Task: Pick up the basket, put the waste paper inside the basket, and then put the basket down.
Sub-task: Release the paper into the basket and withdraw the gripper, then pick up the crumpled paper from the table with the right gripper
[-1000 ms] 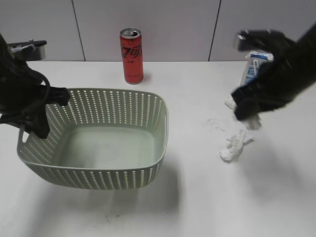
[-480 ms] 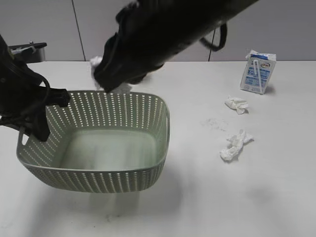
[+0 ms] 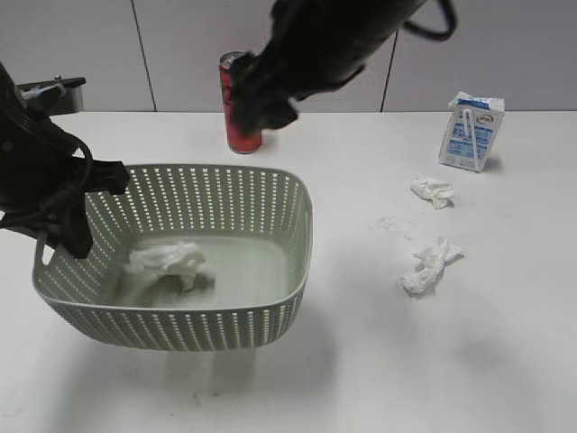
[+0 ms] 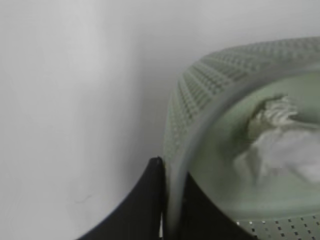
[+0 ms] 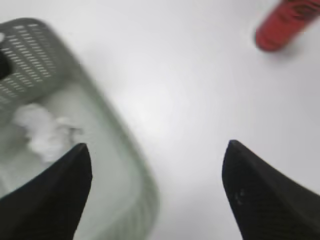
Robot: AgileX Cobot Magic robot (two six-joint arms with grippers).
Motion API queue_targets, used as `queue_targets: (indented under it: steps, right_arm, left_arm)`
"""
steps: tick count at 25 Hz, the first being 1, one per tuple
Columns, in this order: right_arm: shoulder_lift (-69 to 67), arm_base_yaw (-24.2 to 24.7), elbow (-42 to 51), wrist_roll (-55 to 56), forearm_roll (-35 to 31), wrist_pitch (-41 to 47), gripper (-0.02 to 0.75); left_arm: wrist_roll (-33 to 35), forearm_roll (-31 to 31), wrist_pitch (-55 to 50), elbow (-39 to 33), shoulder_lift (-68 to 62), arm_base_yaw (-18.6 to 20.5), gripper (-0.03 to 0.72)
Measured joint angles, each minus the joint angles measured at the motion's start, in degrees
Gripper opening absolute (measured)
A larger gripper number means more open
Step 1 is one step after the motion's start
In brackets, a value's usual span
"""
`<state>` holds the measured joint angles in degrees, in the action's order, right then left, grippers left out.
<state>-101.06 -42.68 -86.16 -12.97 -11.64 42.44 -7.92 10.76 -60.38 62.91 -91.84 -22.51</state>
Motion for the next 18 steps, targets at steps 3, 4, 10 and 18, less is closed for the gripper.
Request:
queue_targets:
  steps: [3,4,10,18]
  right_arm:
    - [0.9,4.8,-1.6,12.2,8.2,7.0,0.607]
    - [0.8,6.8,-1.3,15.0,9.8,9.3,0.601]
    - [-5.1,16.9,7.6,26.8,11.6,13.7,0.576]
    - [-15.1,20.3,10.0,33.5,10.0,7.7,0.571]
  left_arm:
    - [0.0,0.0,0.3,0.0,0.0,0.0,0.006]
    - [0.0,0.0,0.6,0.0,0.0,0.0,0.006]
    - [0.0,0.0,1.9,0.0,0.0,0.0,0.006]
    - [0.0,0.1,2.8,0.0,0.0,0.0,0.006]
